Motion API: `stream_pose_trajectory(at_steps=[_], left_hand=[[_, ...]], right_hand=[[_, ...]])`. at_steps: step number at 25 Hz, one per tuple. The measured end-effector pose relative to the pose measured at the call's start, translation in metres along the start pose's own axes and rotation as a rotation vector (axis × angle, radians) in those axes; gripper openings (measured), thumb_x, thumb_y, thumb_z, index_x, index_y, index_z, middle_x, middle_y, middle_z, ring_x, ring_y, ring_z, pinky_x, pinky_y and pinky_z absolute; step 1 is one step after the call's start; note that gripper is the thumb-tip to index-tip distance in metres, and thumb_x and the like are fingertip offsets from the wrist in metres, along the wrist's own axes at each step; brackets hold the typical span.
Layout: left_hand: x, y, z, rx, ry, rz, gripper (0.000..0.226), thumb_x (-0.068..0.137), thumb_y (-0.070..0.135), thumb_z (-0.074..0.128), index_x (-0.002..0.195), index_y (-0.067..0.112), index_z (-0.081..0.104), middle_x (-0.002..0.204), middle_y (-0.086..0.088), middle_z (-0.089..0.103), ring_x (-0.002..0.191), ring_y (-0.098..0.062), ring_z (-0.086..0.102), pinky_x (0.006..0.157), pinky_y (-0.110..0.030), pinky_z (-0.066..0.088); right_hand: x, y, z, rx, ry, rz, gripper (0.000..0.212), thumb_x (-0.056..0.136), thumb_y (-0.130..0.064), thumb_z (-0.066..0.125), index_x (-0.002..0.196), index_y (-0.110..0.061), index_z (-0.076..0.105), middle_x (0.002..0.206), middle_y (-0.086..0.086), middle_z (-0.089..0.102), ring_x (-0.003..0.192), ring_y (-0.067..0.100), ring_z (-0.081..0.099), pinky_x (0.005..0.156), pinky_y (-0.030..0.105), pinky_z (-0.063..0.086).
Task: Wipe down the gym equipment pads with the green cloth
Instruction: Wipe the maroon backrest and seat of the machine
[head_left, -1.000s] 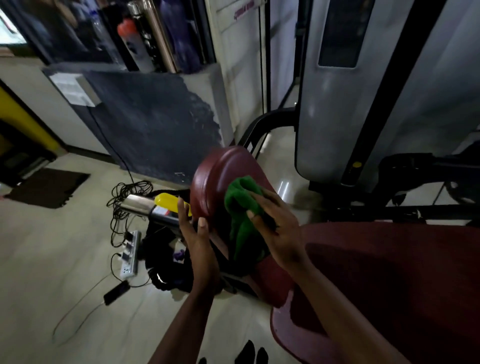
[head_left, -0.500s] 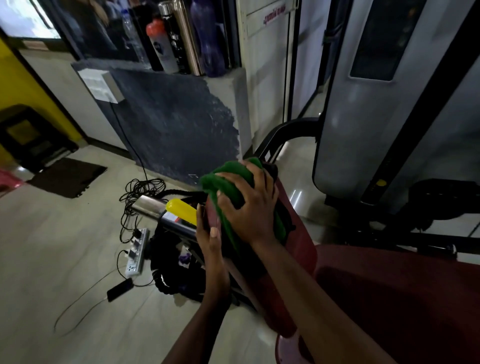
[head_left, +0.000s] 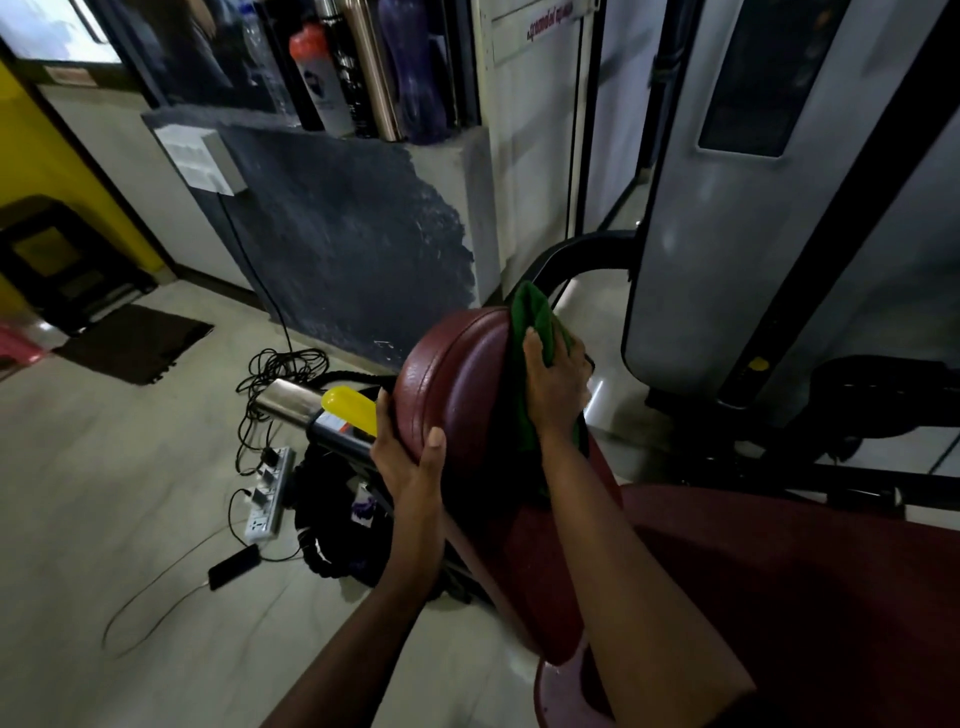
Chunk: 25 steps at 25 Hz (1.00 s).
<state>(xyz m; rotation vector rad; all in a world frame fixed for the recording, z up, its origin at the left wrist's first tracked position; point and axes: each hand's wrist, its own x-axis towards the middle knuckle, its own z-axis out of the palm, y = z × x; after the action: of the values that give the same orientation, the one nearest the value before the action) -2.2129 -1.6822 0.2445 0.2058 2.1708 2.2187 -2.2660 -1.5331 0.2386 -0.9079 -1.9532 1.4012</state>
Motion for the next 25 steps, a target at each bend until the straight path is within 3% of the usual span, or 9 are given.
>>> stream_pose_trajectory(at_steps=[3,6,10,12,14,16,18,22,25], left_hand=[[-0.004,0.007,0.001,0.036,-0.017,-0.015,0.082,0.046,0.084,0.057,0.114,0.072,0.014,0.144,0.017,0.012,0.140,-0.017,0.023,0.114,-0.049,0.028],[-0.008,0.012,0.000,0.092,-0.033,0.003,0.081,0.057,0.069,0.057,0.124,0.063,0.012,0.153,0.009,0.006,0.141,-0.017,0.020,0.115,-0.049,0.026],[-0.015,0.010,-0.014,0.094,-0.139,-0.016,0.080,0.074,0.058,0.059,0.137,0.055,0.010,0.156,0.007,0.010,0.140,-0.019,0.026,0.113,-0.052,0.030],[-0.027,0.003,-0.015,0.021,-0.128,0.011,0.067,0.084,0.044,0.058,0.132,0.061,0.013,0.155,0.004,0.018,0.137,-0.018,0.032,0.112,-0.051,0.032],[-0.040,-0.007,-0.011,-0.012,-0.105,0.015,0.065,0.085,0.033,0.056,0.124,0.064,0.014,0.151,0.001,0.029,0.133,-0.015,0.041,0.110,-0.047,0.036],[-0.046,-0.019,-0.008,0.023,-0.081,0.036,0.072,0.084,0.031,0.059,0.124,0.064,0.009,0.149,-0.002,0.034,0.129,-0.011,0.046,0.107,-0.035,0.042],[-0.044,-0.033,-0.007,0.056,-0.074,0.073,0.079,0.081,0.038,0.062,0.127,0.063,0.002,0.150,-0.003,0.034,0.128,-0.005,0.047,0.106,-0.029,0.043],[-0.045,-0.057,-0.003,0.162,-0.032,0.130,0.090,0.076,0.048,0.062,0.132,0.063,-0.008,0.157,0.002,0.018,0.138,-0.014,0.035,0.111,-0.045,0.036],[-0.051,-0.070,0.003,0.240,-0.003,0.120,0.095,0.076,0.046,0.064,0.130,0.064,-0.012,0.158,0.000,0.010,0.141,-0.017,0.028,0.112,-0.049,0.033]], right_hand=[[-0.015,0.026,-0.010,0.089,0.028,0.128,0.071,0.075,-0.058,0.036,0.134,-0.020,0.045,0.140,0.008,0.044,0.131,0.029,0.035,0.109,0.053,0.025],[-0.037,0.050,-0.016,0.048,0.031,0.192,0.054,0.088,-0.046,0.042,0.137,-0.021,0.042,0.142,0.012,0.040,0.131,0.033,0.033,0.109,0.049,0.027],[-0.055,0.049,-0.030,0.255,0.107,0.074,0.059,0.081,-0.042,0.034,0.125,-0.007,0.053,0.121,0.016,0.057,0.114,0.032,0.053,0.099,0.045,0.042],[-0.077,0.034,-0.027,0.279,0.104,-0.013,0.060,0.085,-0.046,0.035,0.126,-0.005,0.052,0.125,0.017,0.056,0.116,0.029,0.052,0.101,0.038,0.040],[-0.114,0.020,-0.014,0.153,0.083,-0.138,0.065,0.087,-0.055,0.029,0.133,-0.011,0.046,0.137,0.016,0.048,0.126,0.028,0.045,0.102,0.035,0.033],[-0.140,0.026,0.005,-0.056,0.081,-0.257,0.064,0.088,-0.062,0.019,0.138,-0.023,0.033,0.143,0.013,0.043,0.132,0.030,0.039,0.103,0.045,0.033],[-0.140,0.047,0.014,-0.073,0.122,-0.243,0.056,0.090,-0.058,0.022,0.138,-0.029,0.031,0.144,0.008,0.043,0.134,0.028,0.038,0.103,0.048,0.031],[-0.136,0.087,0.007,-0.037,0.209,-0.174,0.054,0.088,-0.044,0.030,0.137,-0.025,0.043,0.144,-0.002,0.043,0.137,0.016,0.033,0.107,0.035,0.027],[-0.140,0.128,0.001,0.013,0.219,-0.071,0.058,0.085,-0.045,0.031,0.135,-0.019,0.046,0.141,0.002,0.046,0.132,0.016,0.038,0.107,0.029,0.029]])
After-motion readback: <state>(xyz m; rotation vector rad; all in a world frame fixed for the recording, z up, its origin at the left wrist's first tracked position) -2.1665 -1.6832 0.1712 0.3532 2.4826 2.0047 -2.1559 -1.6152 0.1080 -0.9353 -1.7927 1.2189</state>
